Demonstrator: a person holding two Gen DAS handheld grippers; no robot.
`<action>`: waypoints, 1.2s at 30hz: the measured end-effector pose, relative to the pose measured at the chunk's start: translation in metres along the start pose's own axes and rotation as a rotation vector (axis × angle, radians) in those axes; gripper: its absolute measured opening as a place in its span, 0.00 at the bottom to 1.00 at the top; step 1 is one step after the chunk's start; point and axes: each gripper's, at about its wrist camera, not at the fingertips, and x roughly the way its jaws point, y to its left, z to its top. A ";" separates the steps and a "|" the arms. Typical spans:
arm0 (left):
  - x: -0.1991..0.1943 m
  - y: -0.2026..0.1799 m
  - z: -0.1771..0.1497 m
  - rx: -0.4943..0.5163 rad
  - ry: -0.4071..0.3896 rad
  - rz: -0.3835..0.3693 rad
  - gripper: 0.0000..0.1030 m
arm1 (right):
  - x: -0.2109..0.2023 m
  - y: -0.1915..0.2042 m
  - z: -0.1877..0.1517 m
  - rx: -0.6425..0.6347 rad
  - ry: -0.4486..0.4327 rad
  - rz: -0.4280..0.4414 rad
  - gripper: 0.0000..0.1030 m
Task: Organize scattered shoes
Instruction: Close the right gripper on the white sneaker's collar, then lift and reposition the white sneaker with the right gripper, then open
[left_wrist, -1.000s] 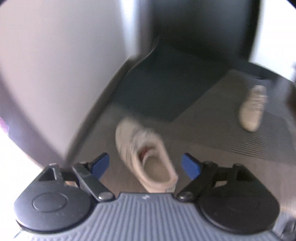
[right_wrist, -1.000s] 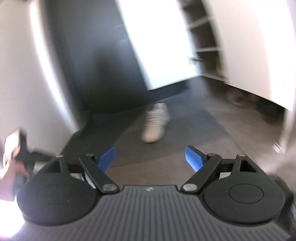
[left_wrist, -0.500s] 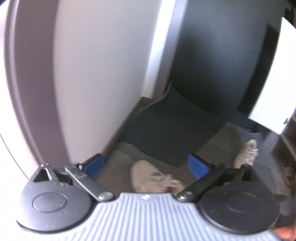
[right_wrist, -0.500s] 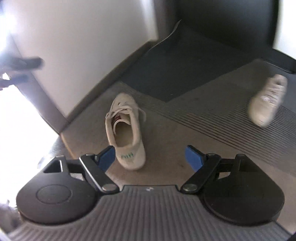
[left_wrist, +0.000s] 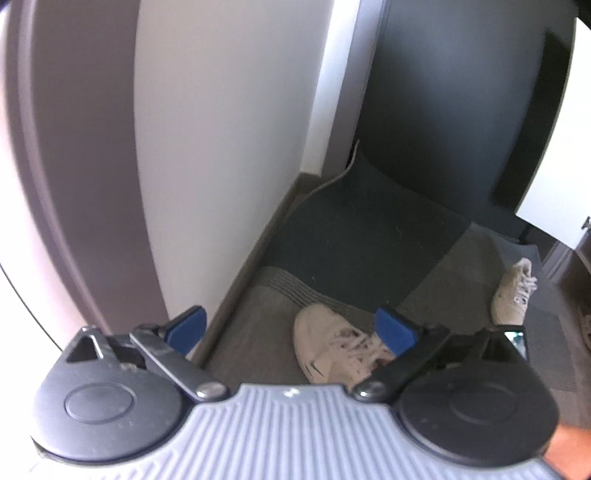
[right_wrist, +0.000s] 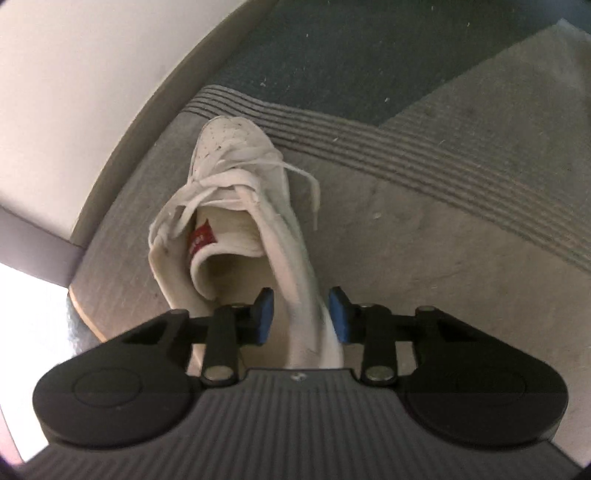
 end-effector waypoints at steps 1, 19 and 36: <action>-0.002 0.000 0.000 0.005 -0.008 -0.003 0.96 | -0.001 0.004 -0.001 -0.007 -0.002 -0.014 0.23; -0.029 0.014 0.002 0.000 -0.052 -0.128 0.94 | -0.011 0.052 -0.054 0.125 0.088 0.039 0.21; -0.042 0.028 -0.008 -0.002 0.037 -0.296 0.94 | 0.000 0.057 -0.071 0.229 0.078 0.039 0.29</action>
